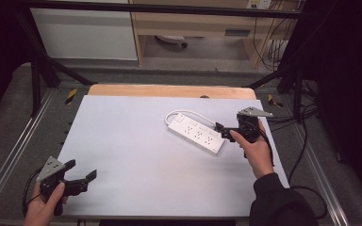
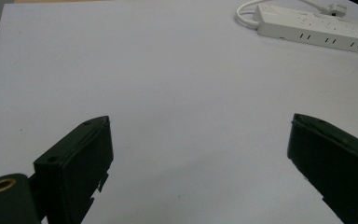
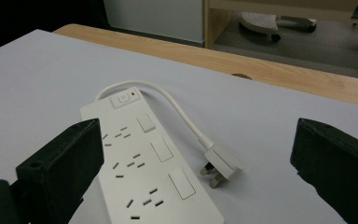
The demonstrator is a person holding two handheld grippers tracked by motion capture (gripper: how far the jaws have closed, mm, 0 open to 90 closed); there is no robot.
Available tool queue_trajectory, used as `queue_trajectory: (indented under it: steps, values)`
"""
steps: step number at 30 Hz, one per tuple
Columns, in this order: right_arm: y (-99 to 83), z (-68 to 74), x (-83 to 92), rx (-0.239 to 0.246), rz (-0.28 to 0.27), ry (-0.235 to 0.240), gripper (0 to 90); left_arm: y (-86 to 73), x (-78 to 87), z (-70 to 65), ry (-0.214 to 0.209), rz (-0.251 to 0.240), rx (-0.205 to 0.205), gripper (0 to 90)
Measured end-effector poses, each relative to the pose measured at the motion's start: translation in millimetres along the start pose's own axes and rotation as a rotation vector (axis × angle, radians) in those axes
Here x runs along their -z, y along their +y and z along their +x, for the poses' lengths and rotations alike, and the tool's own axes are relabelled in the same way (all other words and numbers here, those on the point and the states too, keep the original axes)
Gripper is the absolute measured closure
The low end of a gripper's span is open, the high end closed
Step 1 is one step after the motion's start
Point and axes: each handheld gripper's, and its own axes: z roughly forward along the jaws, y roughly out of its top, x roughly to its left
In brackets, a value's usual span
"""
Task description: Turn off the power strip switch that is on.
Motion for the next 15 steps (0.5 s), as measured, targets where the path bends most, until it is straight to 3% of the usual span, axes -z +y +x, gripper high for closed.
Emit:
queue_trajectory:
  steps: [15]
  values:
    - [4.1,0.3,-30.5,-0.001,0.038,-0.013,4.6,0.0,0.0,0.2,0.001,0.001,-0.002,6.8]
